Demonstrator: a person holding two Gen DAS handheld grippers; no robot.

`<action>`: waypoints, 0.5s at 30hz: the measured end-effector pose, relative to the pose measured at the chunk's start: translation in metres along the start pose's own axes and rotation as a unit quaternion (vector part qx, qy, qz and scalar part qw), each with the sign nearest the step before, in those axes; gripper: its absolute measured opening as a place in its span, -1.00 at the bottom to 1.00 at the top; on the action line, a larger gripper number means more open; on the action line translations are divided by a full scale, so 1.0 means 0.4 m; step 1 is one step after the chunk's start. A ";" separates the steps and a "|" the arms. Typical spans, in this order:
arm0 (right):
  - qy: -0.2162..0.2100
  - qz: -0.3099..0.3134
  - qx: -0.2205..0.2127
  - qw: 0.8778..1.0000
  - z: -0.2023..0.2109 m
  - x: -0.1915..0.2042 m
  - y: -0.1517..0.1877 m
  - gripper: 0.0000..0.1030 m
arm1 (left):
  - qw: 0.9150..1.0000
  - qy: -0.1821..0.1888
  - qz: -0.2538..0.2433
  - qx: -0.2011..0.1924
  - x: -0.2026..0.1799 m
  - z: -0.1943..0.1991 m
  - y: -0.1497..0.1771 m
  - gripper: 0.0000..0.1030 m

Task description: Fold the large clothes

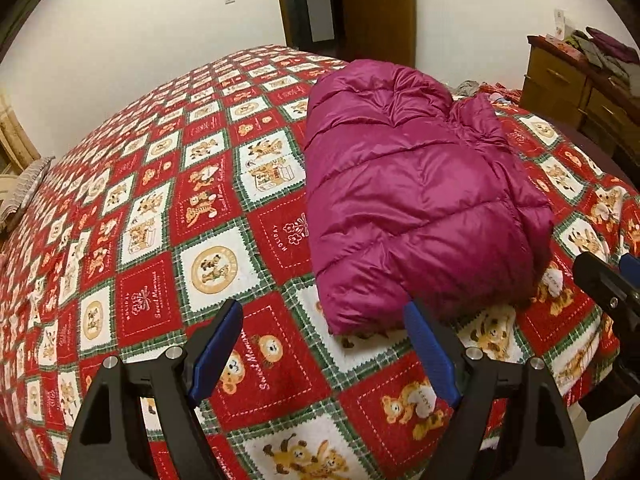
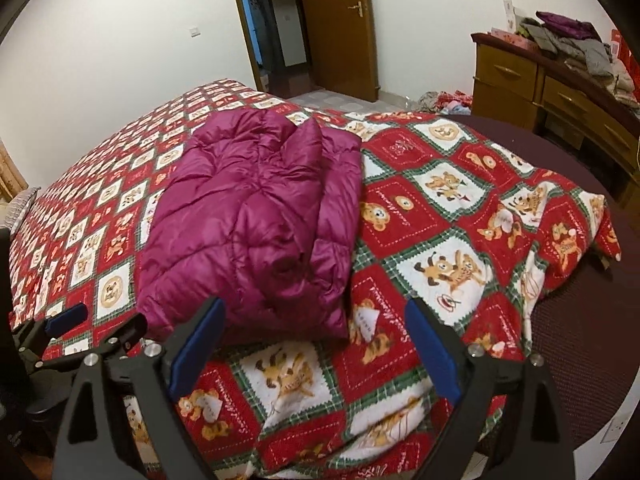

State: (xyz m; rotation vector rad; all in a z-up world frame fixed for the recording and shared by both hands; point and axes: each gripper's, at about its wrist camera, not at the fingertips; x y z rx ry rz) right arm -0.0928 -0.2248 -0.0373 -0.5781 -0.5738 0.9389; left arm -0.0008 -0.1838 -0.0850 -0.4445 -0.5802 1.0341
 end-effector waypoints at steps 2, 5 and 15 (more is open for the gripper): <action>0.005 0.001 -0.005 1.000 0.010 0.002 0.003 0.80 | 1.000 0.006 0.005 -0.006 0.006 0.016 0.003 0.62; 0.007 0.000 -0.012 1.000 0.031 0.004 0.006 0.80 | 1.000 0.019 0.015 -0.015 0.015 0.041 0.004 0.62; 0.024 0.032 -0.069 0.997 0.140 0.050 -0.001 0.81 | 0.996 0.023 0.031 -0.086 0.056 0.165 0.011 0.62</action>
Point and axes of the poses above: each gripper's, at about its wrist camera, not at the fingertips, and z roughly against the way its jaws point, x to its left, y to its underside, and after that the axes turned 11 degrees about -y, right-handed
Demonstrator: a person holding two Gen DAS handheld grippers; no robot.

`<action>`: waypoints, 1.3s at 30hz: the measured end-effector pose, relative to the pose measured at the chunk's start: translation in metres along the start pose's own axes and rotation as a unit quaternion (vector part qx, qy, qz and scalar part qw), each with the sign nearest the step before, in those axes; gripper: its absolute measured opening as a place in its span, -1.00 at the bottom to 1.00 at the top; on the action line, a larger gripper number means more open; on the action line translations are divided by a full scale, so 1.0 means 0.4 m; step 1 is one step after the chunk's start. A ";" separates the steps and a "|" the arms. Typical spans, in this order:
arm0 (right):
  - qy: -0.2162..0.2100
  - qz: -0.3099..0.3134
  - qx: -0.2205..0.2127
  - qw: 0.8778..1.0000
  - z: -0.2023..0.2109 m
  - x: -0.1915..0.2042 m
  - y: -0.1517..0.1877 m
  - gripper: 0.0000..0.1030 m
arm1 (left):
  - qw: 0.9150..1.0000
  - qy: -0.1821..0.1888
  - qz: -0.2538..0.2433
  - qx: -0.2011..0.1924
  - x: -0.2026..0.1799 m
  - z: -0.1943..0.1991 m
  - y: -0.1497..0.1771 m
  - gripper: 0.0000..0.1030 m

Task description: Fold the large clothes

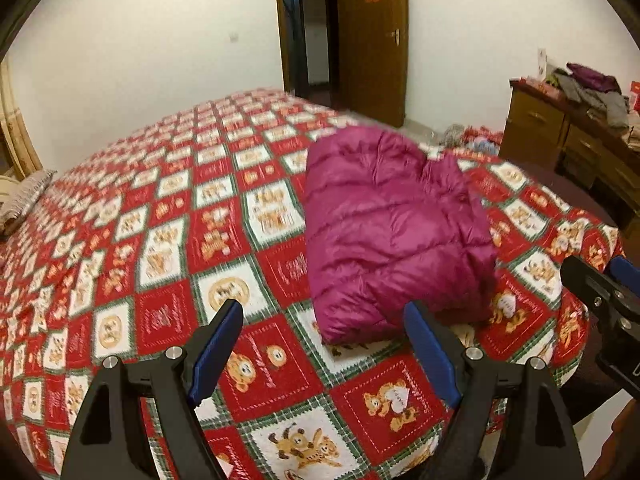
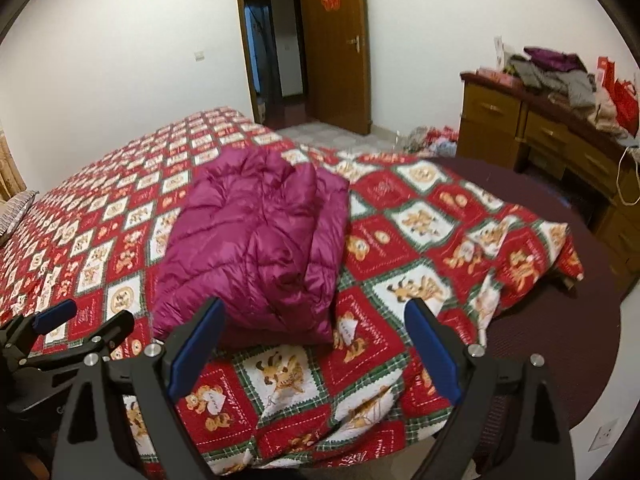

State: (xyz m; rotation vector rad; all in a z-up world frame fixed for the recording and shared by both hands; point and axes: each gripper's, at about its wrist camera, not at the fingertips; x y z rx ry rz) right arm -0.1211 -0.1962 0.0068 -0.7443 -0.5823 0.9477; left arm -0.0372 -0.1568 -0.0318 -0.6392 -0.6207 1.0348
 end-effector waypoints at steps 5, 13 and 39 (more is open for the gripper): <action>0.001 0.013 -0.042 0.999 0.059 0.025 -0.020 0.87 | 0.999 0.002 0.013 -0.032 0.028 0.053 -0.012 0.62; -0.004 0.037 -0.097 0.995 0.138 0.065 -0.043 0.98 | 0.996 -0.007 0.032 -0.082 0.068 0.133 -0.028 0.62; -0.007 0.057 -0.188 0.981 0.246 0.111 -0.051 1.00 | 0.984 -0.016 0.062 -0.164 0.131 0.259 -0.042 0.62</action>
Point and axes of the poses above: each gripper's, at about its wrist camera, not at the fingertips, and z roughly against the way its jaws point, x to its left, y to its underside, and after that the axes turned 11 degrees about -y, right-handed
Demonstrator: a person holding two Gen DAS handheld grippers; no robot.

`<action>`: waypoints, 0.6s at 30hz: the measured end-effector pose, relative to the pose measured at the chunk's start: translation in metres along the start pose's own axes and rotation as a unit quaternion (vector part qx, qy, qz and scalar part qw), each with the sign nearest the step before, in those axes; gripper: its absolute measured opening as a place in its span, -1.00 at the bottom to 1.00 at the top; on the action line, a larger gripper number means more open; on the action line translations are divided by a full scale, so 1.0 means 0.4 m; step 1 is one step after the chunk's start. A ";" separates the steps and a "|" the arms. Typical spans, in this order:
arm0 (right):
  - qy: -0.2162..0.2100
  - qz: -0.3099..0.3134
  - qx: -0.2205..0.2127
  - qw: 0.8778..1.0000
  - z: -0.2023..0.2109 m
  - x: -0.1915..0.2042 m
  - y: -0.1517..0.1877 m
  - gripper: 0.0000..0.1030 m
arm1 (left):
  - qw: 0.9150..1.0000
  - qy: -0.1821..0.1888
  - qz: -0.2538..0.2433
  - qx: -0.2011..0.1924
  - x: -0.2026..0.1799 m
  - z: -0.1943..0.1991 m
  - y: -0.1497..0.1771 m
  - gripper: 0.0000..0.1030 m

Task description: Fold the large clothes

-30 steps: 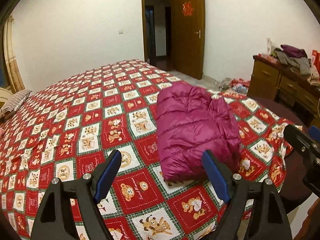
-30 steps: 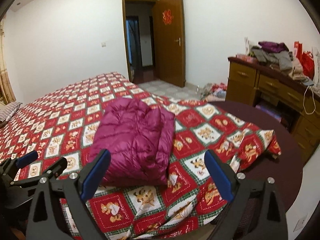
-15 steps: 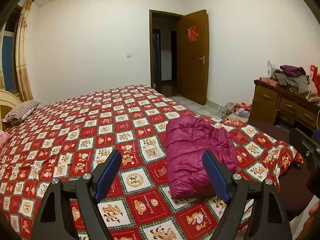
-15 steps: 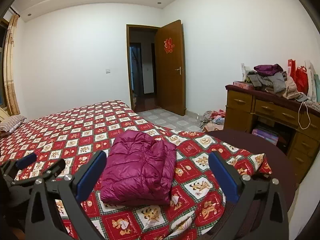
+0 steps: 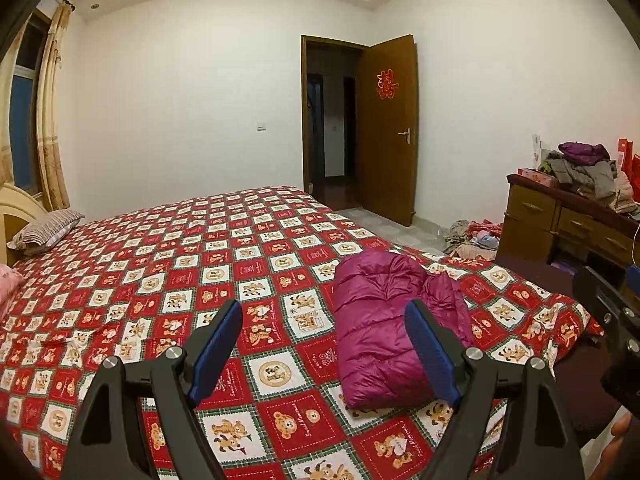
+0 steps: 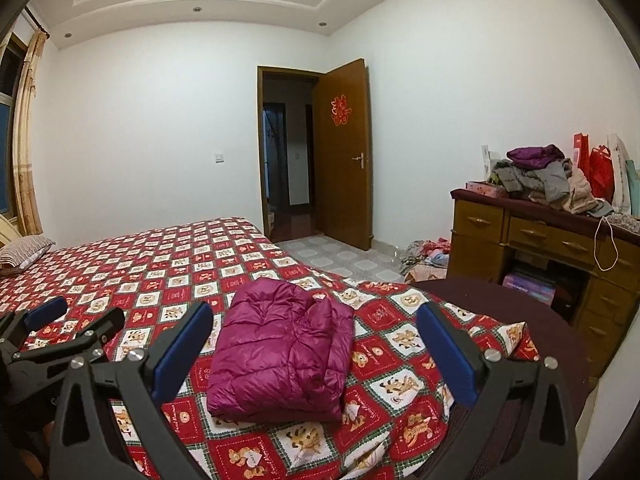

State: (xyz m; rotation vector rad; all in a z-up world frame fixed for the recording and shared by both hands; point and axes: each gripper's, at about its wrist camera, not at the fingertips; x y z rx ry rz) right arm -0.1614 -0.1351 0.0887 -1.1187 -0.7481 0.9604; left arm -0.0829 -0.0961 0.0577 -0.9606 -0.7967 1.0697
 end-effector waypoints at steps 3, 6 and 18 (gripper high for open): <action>0.001 -0.006 0.003 1.000 0.001 -0.004 0.004 1.00 | 1.000 0.001 -0.003 -0.002 -0.002 0.003 0.000 0.62; 0.002 -0.007 0.003 1.000 0.002 -0.009 0.005 1.00 | 1.000 0.001 -0.008 -0.002 -0.009 0.005 0.001 0.62; 0.000 -0.007 0.011 1.000 -0.005 -0.006 0.015 1.00 | 1.000 0.001 -0.011 -0.005 -0.011 0.005 0.004 0.62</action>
Point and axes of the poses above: each gripper's, at about its wrist camera, not at the fingertips, and z roughly against the way its jaws point, x to its left, y to its underside, and after that the axes turned 11 degrees about -y, right-handed
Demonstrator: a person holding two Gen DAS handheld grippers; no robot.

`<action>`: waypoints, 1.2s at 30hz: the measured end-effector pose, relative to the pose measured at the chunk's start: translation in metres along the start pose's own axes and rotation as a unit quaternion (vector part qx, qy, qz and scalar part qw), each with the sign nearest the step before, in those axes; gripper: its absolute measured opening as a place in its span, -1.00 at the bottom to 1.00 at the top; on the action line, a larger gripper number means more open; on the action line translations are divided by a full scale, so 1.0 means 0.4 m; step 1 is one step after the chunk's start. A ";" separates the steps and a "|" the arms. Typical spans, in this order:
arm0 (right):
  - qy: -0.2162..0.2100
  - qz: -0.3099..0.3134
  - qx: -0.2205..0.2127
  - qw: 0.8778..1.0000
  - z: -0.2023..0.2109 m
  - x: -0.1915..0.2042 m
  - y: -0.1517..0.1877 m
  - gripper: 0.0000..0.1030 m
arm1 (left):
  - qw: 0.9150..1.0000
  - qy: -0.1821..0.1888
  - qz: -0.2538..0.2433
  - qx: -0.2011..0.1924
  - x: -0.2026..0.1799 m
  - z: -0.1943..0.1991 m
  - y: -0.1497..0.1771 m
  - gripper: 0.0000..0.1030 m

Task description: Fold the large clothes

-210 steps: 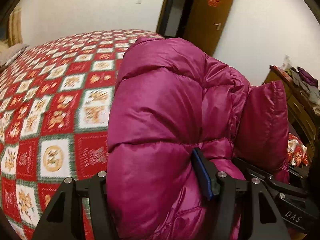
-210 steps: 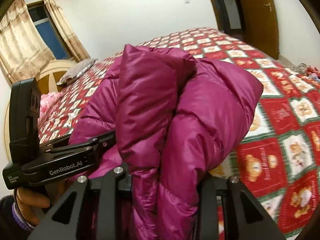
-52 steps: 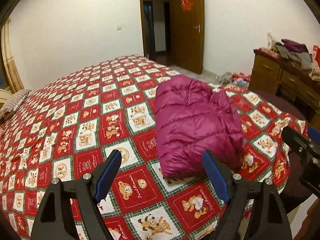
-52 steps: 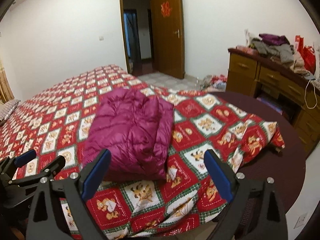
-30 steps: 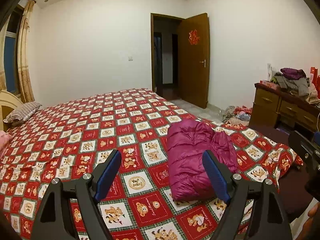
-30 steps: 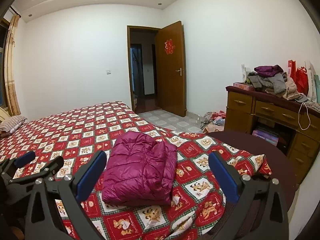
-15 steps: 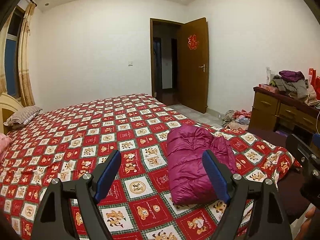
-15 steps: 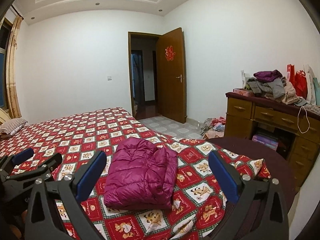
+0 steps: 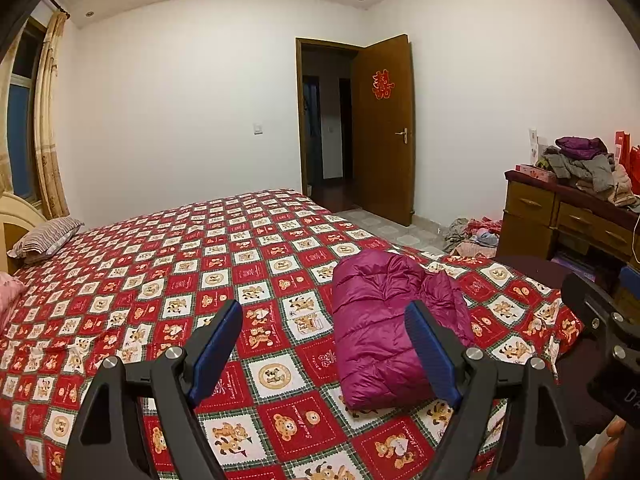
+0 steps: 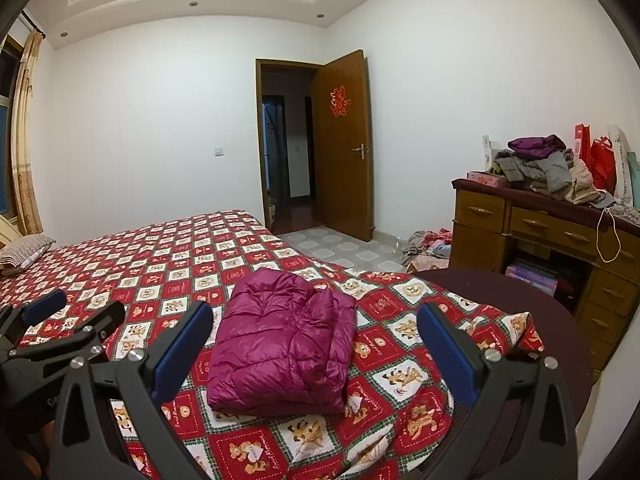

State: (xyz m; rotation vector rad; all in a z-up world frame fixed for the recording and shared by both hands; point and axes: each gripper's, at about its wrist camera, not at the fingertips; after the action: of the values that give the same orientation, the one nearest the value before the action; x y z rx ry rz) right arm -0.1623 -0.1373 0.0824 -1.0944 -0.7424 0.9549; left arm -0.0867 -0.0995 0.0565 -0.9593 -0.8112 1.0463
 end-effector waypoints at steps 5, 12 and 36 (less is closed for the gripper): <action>-0.001 -0.001 0.002 1.000 -0.001 -0.002 0.002 1.00 | 1.000 0.000 0.002 0.003 0.001 -0.002 0.002 0.62; 0.000 -0.001 0.000 1.000 -0.003 -0.003 0.000 1.00 | 1.000 0.000 0.002 0.002 0.003 -0.001 0.002 0.62; 0.006 -0.001 0.000 1.000 -0.011 -0.005 0.001 1.00 | 1.000 -0.004 -0.001 -0.009 0.009 -0.015 -0.005 0.63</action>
State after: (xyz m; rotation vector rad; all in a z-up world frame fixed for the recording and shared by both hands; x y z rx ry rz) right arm -0.1596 -0.1407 0.0807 -1.0968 -0.7341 0.9458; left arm -0.0797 -0.0980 0.0565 -0.9697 -0.8293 1.0425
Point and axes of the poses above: each gripper's, at about its wrist camera, not at the fingertips, and z roughly against the way its jaws point, x to its left, y to its underside, and after that the axes turned 11 degrees about -y, right-handed
